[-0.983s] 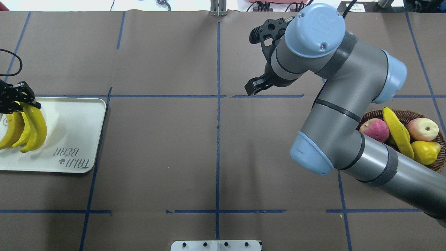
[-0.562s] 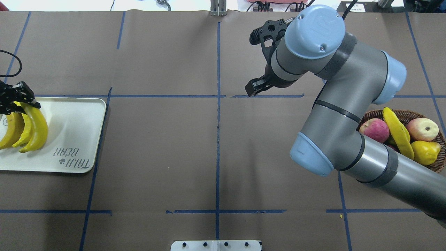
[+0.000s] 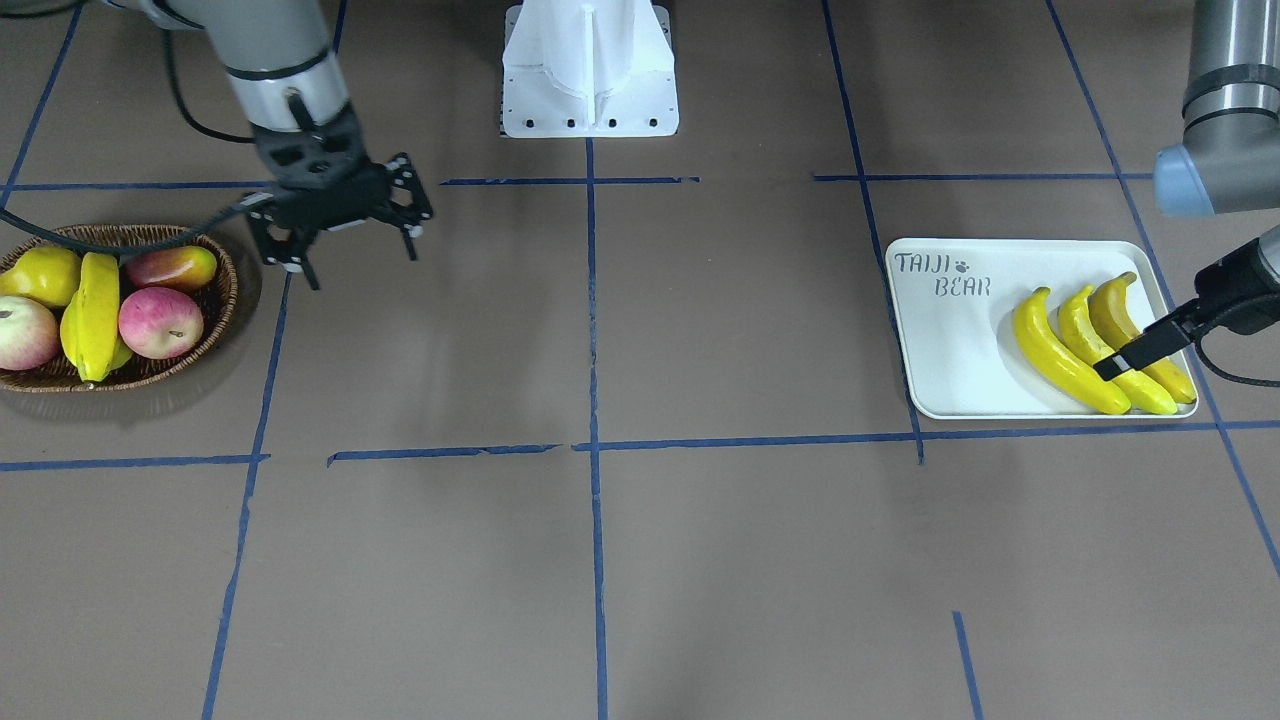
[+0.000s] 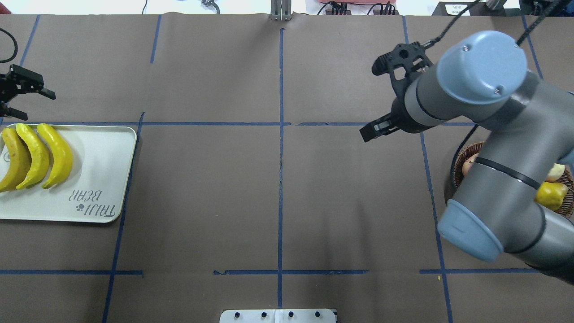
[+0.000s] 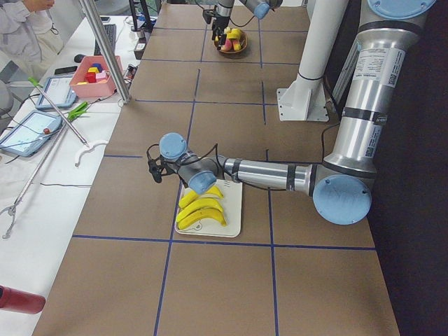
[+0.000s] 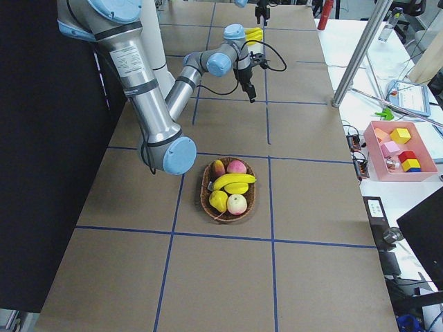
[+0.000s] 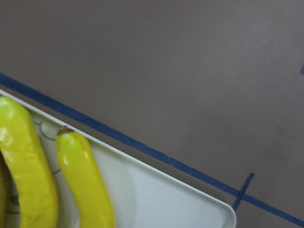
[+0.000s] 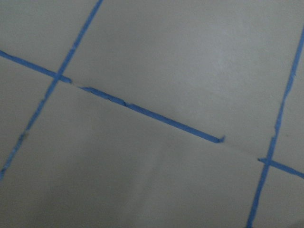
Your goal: Transfer all bananas from basket to plate
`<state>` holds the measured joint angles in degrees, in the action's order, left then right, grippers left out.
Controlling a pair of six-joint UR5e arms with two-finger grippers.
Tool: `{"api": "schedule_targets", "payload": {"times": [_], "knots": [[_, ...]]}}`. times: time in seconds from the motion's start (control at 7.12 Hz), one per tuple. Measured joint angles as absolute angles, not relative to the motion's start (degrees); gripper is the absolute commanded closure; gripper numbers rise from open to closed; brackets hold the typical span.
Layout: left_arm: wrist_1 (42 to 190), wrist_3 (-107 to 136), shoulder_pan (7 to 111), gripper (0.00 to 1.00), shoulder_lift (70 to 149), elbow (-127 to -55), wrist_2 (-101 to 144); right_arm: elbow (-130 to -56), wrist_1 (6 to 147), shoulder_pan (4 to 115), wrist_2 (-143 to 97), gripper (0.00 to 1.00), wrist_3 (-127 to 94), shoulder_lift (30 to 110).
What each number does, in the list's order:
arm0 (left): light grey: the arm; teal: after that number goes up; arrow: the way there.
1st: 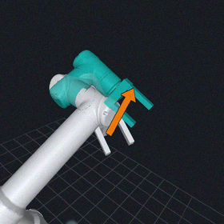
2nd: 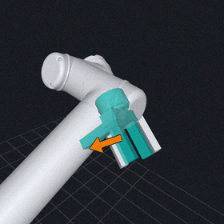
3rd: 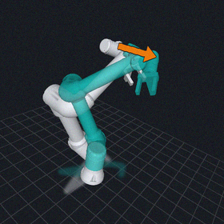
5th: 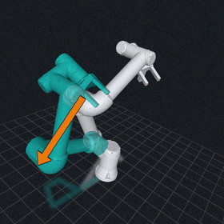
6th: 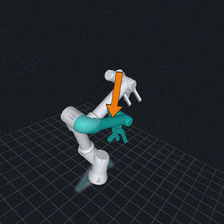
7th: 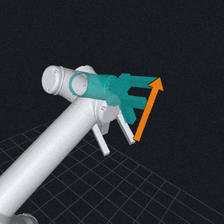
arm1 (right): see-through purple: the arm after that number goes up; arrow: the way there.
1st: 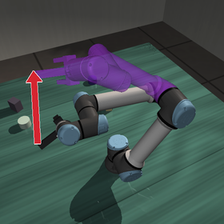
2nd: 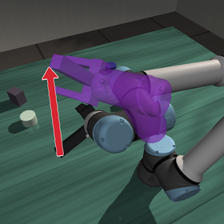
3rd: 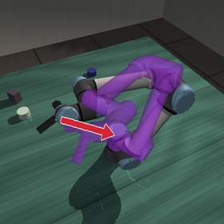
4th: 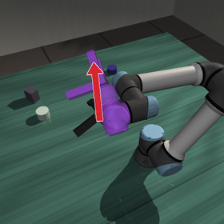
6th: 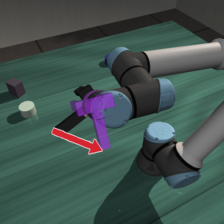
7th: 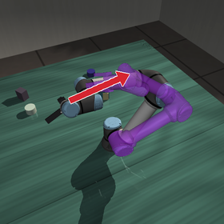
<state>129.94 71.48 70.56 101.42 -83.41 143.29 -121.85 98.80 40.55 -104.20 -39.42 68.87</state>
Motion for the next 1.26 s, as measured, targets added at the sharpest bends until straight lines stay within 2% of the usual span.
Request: {"api": "schedule_targets", "payload": {"times": [0.28, 0.7, 1.26], "knots": [[130.11, 71.52, 69.95, 0.00, 104.14, -85.71, 142.43, -129.10, 98.49, 40.91, -104.21, 0.01, -39.88, 80.03], [130.53, 71.34, 67.77, 0.00, 104.61, -86.36, 140.86, -133.64, 97.29, 41.19, -104.15, 0.02, -44.31, 88.55], [130.69, 71.45, 65.42, 0.00, 104.59, -86.39, 138.48, -130.30, 83.33, 41.61, -103.24, 0.10, -40.50, 99.65]]}}
